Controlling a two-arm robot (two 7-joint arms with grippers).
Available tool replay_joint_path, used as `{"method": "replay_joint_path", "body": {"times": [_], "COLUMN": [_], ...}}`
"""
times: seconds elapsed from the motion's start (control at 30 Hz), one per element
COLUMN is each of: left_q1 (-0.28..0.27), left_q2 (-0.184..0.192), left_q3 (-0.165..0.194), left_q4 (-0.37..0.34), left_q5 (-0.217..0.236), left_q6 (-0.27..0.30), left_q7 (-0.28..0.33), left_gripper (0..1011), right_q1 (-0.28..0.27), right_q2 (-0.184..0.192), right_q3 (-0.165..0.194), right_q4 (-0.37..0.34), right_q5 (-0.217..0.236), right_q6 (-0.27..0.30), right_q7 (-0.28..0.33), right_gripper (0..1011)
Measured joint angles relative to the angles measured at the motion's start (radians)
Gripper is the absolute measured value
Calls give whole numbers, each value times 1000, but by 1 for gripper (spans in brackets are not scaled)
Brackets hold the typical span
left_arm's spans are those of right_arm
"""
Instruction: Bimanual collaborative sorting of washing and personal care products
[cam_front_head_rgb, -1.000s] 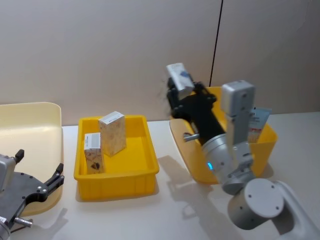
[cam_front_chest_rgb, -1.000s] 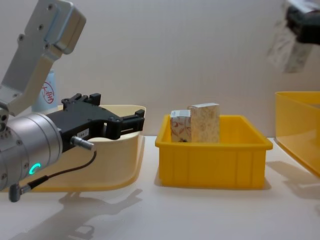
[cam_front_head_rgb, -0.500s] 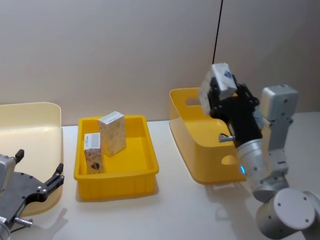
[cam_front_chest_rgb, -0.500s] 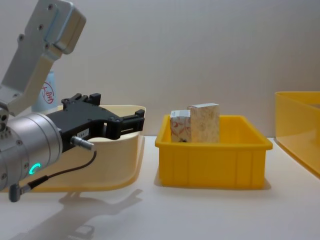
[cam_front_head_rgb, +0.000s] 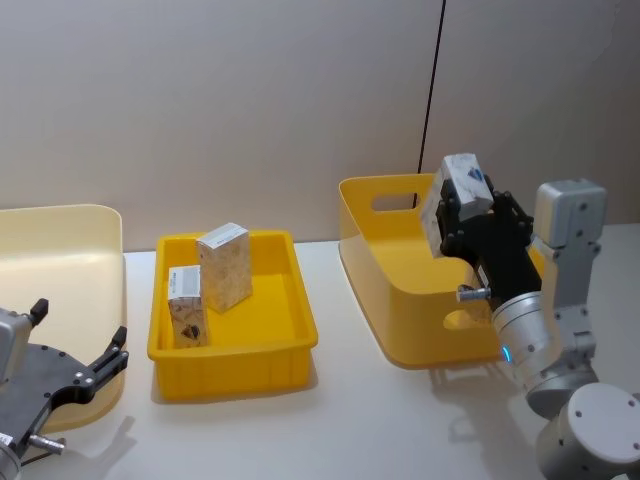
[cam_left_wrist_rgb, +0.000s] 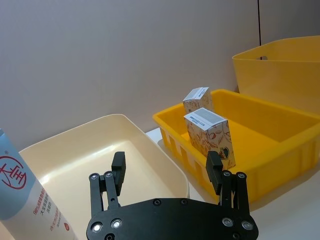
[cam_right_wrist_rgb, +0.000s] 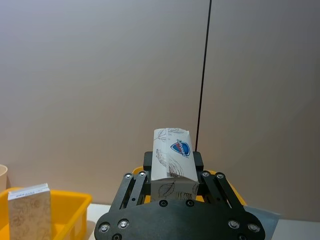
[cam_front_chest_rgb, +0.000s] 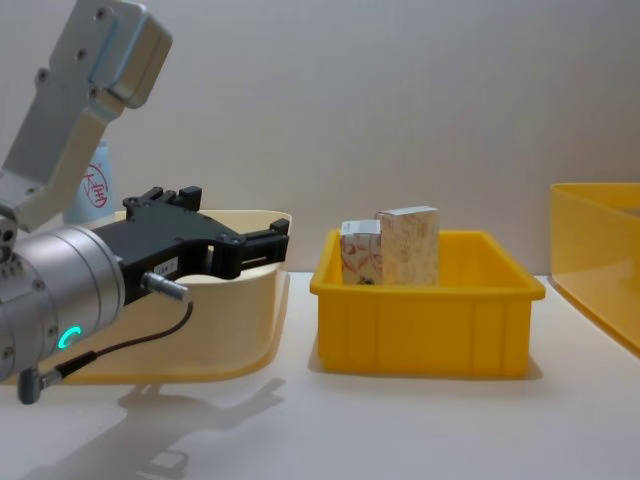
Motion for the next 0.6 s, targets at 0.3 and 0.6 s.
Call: {"method": "replay_joint_path", "body": {"times": [0.3, 0.6], "left_q1": [0, 0], "left_q2": [0, 0], "left_q3": [0, 0], "left_q4": [0, 0], "left_q5": [0, 0], "left_q6": [0, 0], "left_q7": [0, 0], "left_gripper": [1003, 1003], "right_q1": [15, 40], "right_q2": [1, -6], "right_q3": [-5, -21], "right_q4": [5, 22], "right_q5": [1, -18], "right_q6": [90, 206], "right_q7": [18, 18], "right_gripper": [418, 418]}}
